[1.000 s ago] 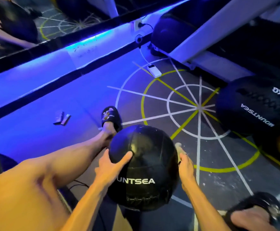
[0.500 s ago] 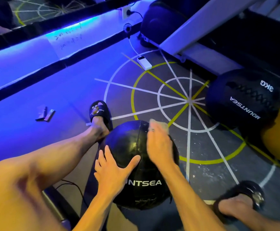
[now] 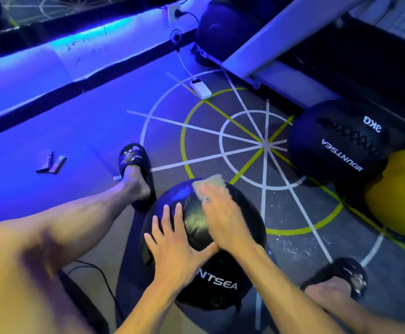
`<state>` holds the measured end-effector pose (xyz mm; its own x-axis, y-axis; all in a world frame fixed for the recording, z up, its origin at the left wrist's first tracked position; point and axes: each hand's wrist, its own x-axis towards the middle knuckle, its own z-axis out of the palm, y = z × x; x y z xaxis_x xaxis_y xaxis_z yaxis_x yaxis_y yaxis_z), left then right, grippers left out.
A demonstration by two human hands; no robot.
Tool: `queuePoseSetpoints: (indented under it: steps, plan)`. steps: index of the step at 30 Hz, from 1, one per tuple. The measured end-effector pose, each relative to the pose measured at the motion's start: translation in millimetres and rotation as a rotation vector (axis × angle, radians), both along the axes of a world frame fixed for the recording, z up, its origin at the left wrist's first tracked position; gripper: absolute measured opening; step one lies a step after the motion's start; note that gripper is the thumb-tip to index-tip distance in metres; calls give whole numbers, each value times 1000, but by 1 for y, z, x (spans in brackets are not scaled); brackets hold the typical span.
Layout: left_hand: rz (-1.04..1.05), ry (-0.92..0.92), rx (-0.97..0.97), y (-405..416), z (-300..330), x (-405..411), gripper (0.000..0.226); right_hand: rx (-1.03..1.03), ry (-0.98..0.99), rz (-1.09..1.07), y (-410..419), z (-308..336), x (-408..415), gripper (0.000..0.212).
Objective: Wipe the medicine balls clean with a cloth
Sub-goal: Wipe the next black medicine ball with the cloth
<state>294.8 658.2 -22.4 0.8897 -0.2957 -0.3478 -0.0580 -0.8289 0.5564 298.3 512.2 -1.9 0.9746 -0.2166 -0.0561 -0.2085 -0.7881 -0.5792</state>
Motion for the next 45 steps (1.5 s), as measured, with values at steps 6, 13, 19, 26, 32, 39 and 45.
queuePoseSetpoints:
  steps: [6, 13, 19, 26, 32, 39, 45]
  plan:
    - [-77, -69, -16, -4, -1, -15, 137, 205, 177, -252, -71, -3, -25, 69]
    - [-206, -100, -67, 3, -4, -22, 136, 434, 64, -554, -90, 7, -49, 38]
    - [-232, -108, -148, 12, -11, -13, 132, -11, -6, 196, -42, -5, -61, 62]
    - [-262, -160, -175, 8, -17, -21, 126, 371, 267, -264, -110, -31, -36, 51]
    - [-271, -141, -200, 10, -19, -20, 124, 214, 131, 104, -79, -24, -33, 60]
    - [-274, -145, -288, 4, -13, -11, 84, 464, 352, -315, -130, -52, -40, 47]
    - [-134, -233, -281, -14, -18, 5, 59, 572, 353, -372, -129, -49, -57, 44]
